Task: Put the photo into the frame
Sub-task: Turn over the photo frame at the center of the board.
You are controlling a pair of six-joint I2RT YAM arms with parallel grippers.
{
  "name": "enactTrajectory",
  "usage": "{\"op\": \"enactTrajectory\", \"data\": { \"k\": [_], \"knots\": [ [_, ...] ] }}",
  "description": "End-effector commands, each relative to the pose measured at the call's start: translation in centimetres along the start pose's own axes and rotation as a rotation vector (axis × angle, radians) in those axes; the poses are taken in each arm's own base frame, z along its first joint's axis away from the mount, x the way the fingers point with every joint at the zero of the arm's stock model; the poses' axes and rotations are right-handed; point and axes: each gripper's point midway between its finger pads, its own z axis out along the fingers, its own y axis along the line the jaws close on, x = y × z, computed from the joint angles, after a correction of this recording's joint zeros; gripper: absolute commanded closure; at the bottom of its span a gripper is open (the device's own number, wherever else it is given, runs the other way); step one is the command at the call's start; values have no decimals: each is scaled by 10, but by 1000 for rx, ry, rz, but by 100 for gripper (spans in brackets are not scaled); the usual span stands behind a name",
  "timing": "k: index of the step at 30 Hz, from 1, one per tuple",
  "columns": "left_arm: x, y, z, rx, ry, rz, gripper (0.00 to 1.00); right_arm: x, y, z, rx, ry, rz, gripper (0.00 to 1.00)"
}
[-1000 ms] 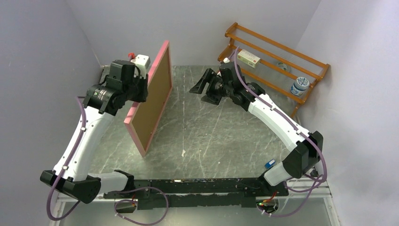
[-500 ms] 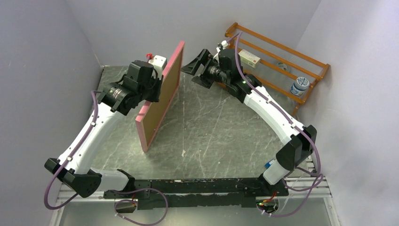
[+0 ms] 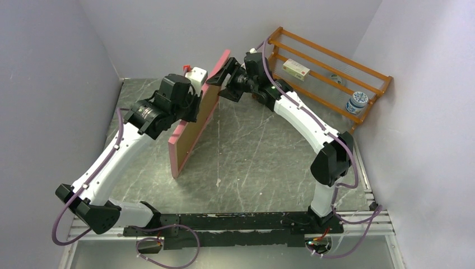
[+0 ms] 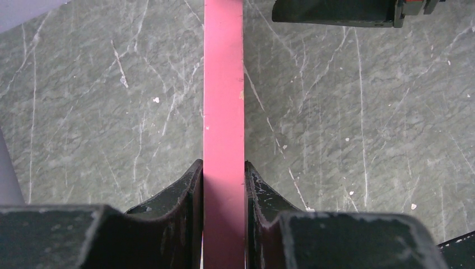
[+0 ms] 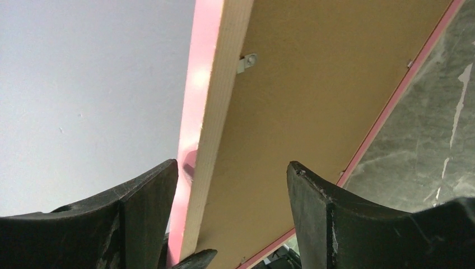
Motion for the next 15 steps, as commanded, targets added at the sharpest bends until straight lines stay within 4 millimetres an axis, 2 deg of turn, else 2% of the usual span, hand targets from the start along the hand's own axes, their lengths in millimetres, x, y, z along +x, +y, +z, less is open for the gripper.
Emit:
{"op": "enactTrajectory", "data": {
  "k": [1,5,10,15],
  "knots": [
    [-2,-36,9,153,-8,-29,76,-12,34,-13,-75,-36,-19,26],
    [0,-44,10,192,-10,-18,70,-14,28,-12,-39,-39,-37,27],
    [1,-56,5,267,-29,2,47,-12,16,-5,16,-16,-53,30],
    [1,-66,-7,352,-58,27,23,-17,11,-15,67,-9,-83,47]
  ]
}}
